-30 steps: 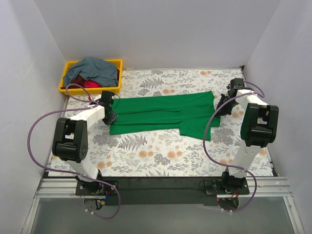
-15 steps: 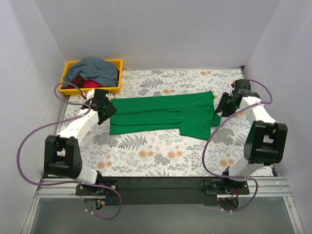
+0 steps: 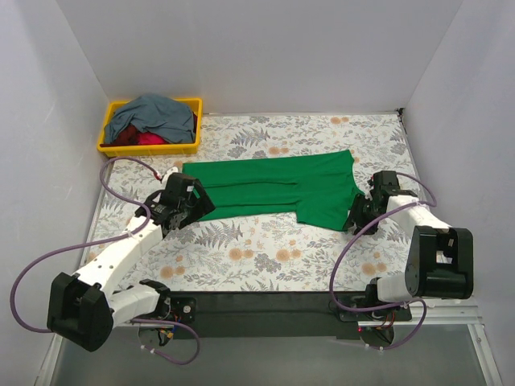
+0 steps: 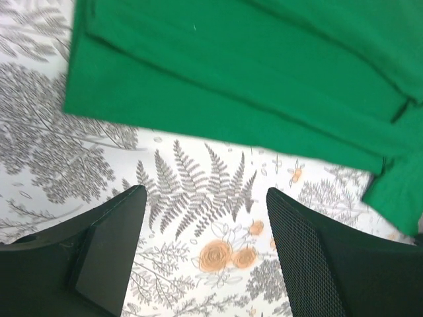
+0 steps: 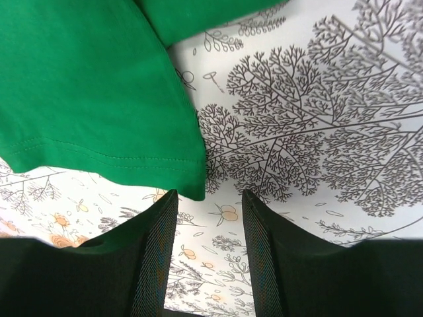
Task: Fold and stack the t-shirts
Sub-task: Fold the tshirt
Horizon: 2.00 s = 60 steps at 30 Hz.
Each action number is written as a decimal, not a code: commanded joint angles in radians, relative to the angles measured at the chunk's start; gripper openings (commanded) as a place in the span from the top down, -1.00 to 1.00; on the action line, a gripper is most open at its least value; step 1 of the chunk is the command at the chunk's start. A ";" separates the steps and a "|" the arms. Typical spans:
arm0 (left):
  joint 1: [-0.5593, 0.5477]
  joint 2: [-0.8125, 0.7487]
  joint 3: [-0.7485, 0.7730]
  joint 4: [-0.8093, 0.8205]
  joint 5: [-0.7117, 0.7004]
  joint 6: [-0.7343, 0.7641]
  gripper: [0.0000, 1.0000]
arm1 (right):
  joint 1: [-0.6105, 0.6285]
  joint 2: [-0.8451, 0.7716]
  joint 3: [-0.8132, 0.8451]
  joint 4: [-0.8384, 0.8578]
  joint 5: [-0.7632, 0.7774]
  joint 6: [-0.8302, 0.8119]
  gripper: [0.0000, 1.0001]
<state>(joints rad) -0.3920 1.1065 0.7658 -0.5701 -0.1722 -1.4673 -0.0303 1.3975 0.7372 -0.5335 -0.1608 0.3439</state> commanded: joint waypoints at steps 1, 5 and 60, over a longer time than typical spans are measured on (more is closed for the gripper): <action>-0.039 -0.020 -0.020 -0.005 0.042 -0.042 -0.45 | 0.009 -0.028 -0.028 0.081 -0.034 0.046 -0.01; -0.039 -0.025 -0.017 -0.004 0.025 -0.033 -0.45 | 0.010 -0.017 -0.053 0.116 -0.043 0.063 0.00; 0.048 0.111 -0.013 0.213 -0.208 0.194 -0.20 | 0.092 0.635 0.840 0.300 -0.166 0.273 0.97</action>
<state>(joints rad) -0.3489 1.2213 0.7582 -0.3653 -0.3767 -1.2789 0.0761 2.0266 1.5337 -0.2840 -0.3420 0.5880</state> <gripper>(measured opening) 0.602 0.021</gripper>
